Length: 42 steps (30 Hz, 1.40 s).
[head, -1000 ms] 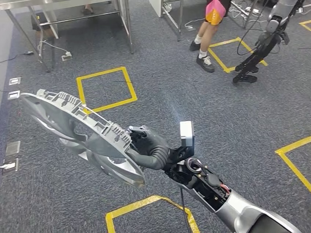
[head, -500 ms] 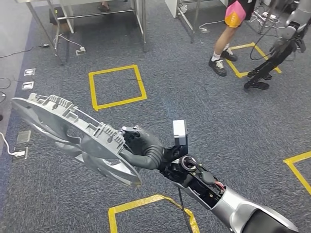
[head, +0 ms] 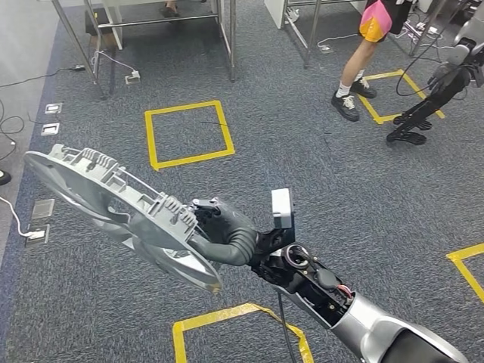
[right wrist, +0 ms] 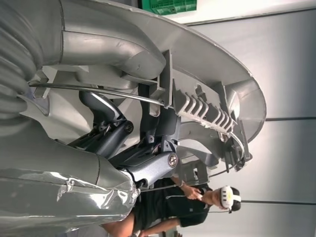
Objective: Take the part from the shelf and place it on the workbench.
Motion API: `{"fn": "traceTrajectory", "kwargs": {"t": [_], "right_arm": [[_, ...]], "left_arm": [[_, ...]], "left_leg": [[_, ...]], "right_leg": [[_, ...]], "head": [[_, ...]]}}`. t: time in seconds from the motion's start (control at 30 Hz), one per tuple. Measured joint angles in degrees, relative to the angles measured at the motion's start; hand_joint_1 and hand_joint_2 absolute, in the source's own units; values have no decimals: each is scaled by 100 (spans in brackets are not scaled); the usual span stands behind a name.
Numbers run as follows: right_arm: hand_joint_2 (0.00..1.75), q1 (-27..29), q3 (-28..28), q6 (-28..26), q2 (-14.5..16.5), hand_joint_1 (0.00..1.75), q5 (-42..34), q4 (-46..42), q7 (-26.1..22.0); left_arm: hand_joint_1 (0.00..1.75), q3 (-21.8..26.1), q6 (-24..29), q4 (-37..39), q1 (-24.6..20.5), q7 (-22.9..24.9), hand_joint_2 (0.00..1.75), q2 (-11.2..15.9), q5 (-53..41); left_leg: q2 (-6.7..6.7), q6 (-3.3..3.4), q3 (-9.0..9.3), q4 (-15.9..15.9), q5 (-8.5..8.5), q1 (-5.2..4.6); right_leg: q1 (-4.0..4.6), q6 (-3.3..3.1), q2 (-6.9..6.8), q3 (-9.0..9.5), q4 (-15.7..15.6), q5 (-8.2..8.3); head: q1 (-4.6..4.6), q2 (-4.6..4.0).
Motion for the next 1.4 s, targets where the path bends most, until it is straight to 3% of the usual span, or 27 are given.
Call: {"fn": "traceTrajectory", "kwargs": {"t": [0.57,0.63,0.7,0.77,0.83,0.87,0.9,0.93,0.97,1.0,1.03,1.1,1.2,1.27,1.33,1.37,1.4], "right_arm": [[175,-33,44,-162,0,175,148,67,55],[175,-43,45,-176,8,175,154,78,57],[175,-61,46,-195,31,175,171,87,61],[175,-88,52,-207,46,175,194,98,60],[175,-94,58,-207,46,175,198,119,54],[175,-86,61,-207,46,175,196,131,52],[175,-79,63,-208,46,175,192,144,53],[175,-76,67,-207,46,175,189,154,53],[175,-75,68,-207,46,175,186,161,55],[175,-75,69,-208,45,175,183,171,55],[175,-74,72,-205,45,175,180,178,55],[175,-69,78,-201,45,175,171,191,52],[175,-70,81,-197,50,175,160,191,52],[175,-81,80,-199,54,175,148,190,53],[175,-85,80,-200,54,175,133,190,50],[175,-83,80,-200,55,175,128,190,49],[175,-80,80,-200,55,175,126,190,49]], "left_arm": [[0,0,-112,0,30,-27,175,2,68],[0,1,-112,0,31,-12,175,9,68],[0,1,-112,0,38,18,175,17,54],[0,1,-112,0,37,41,175,20,40],[0,2,-112,0,29,44,175,22,36],[0,2,-112,0,31,45,175,24,35],[0,2,-112,0,36,45,175,25,34],[0,2,-113,0,42,45,175,26,34],[0,2,-113,0,47,45,175,28,32],[0,2,-113,2,51,45,175,42,31],[0,2,-113,3,49,45,175,55,29],[0,2,-113,7,46,45,175,73,24],[0,1,-114,7,43,47,175,54,13],[0,0,-114,7,28,48,175,48,8],[0,0,-114,7,26,47,175,49,7],[0,0,-114,7,36,48,175,50,7],[0,0,-114,7,48,48,175,50,8]], "left_leg": [[1,-4,7,-23,17,10],[-2,36,15,-48,-9,1],[-6,110,141,-206,10,36],[-6,152,300,-371,56,70],[-14,154,359,-400,38,59],[-27,141,381,-395,17,60],[-47,118,407,-386,-11,68],[-71,86,437,-369,-46,83],[-95,44,468,-335,-94,104],[-120,-9,482,-290,-150,120],[-139,-63,475,-220,-202,127],[-163,-155,430,-136,-261,138],[-135,-239,414,-63,-328,182],[-74,-259,163,437,-513,190],[-46,-250,-412,1351,-751,171],[-46,-238,-691,1711,-787,160],[-46,-217,-871,1857,-711,150]], "right_leg": [[24,11,0,-6,6,0],[6,41,-11,17,-46,-1],[-8,89,5,27,-41,-25],[-7,114,78,-185,416,-225],[-27,138,135,-646,1254,-532],[-50,157,145,-840,1550,-588],[-78,178,148,-931,1629,-527],[-112,202,147,-898,1463,-353],[-152,232,147,-759,1094,-100],[-177,272,162,-598,712,79],[-191,274,182,-451,401,190],[-162,212,219,-343,207,164],[-122,46,219,-289,215,99],[-115,-48,204,-185,183,47],[-86,-112,187,-110,178,-21],[-71,-130,186,-68,178,-59],[-58,-140,192,-17,178,-101]], "head": [[-51,0],[-56,0],[-55,0],[-29,0],[1,0],[9,0],[14,0],[12,0],[15,0],[20,0],[28,0],[16,0],[-32,0],[-82,0],[-132,0],[-145,0],[-149,0]]}}
